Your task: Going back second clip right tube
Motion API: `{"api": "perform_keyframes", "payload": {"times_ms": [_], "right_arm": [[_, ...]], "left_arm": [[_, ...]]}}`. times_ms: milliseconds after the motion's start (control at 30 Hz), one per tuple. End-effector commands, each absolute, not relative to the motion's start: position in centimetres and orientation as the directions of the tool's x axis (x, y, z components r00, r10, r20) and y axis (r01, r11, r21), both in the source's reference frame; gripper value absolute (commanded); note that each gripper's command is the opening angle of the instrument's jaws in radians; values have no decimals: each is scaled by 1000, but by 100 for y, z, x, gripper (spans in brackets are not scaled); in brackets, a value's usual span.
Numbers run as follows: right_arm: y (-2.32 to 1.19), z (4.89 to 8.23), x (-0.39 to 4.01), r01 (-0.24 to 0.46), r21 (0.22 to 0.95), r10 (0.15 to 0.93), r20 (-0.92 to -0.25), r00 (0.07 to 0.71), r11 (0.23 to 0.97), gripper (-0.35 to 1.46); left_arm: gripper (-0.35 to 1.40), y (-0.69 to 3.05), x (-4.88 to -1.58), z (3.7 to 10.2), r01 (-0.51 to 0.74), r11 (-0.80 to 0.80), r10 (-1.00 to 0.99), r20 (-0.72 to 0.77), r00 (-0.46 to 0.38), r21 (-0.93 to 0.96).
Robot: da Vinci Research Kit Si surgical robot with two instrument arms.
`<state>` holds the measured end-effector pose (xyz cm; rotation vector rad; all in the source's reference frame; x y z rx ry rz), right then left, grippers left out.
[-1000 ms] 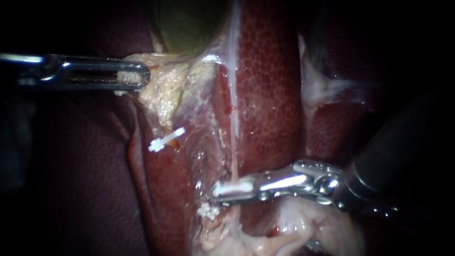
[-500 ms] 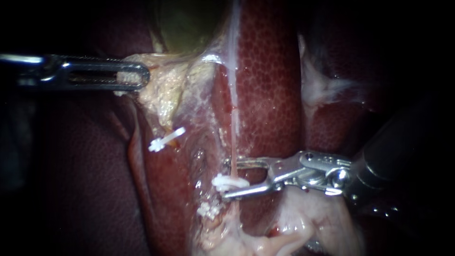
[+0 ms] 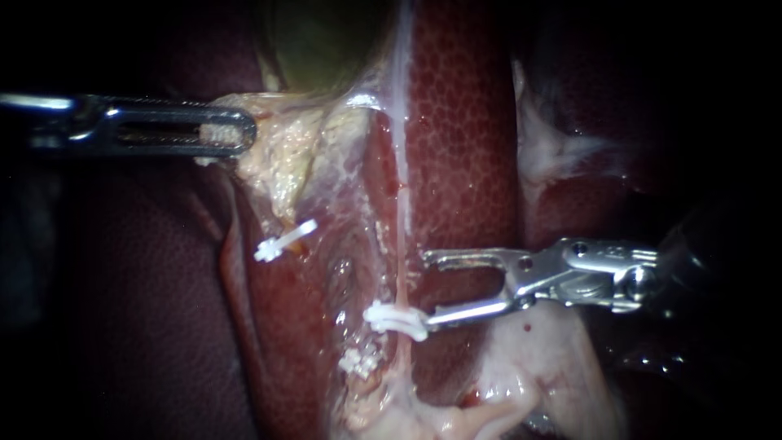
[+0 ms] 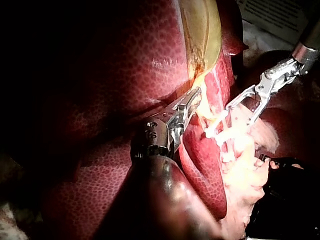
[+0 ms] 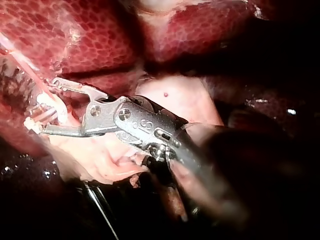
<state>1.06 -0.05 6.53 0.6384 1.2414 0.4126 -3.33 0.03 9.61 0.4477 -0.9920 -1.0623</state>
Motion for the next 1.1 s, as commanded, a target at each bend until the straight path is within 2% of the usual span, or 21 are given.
{"api": "perform_keyframes", "payload": {"times_ms": [33,200,400,733,1100], "right_arm": [[-2,647,104,54,643,606,-743,285,764,60],[19,617,92,69,620,583,-766,270,782,60],[31,598,81,81,598,567,-788,240,797,60],[36,592,78,86,588,557,-796,236,804,60],[36,592,78,86,588,557,-796,236,804,60]], "left_arm": [[-20,3,-333,962,515,454,-880,456,132,727],[-20,3,-334,962,515,455,-880,457,132,727],[-20,2,-334,962,516,455,-880,457,132,726],[-18,-2,-338,970,519,457,-878,461,131,722],[-16,-26,-368,1012,505,483,-867,470,164,715]]}}
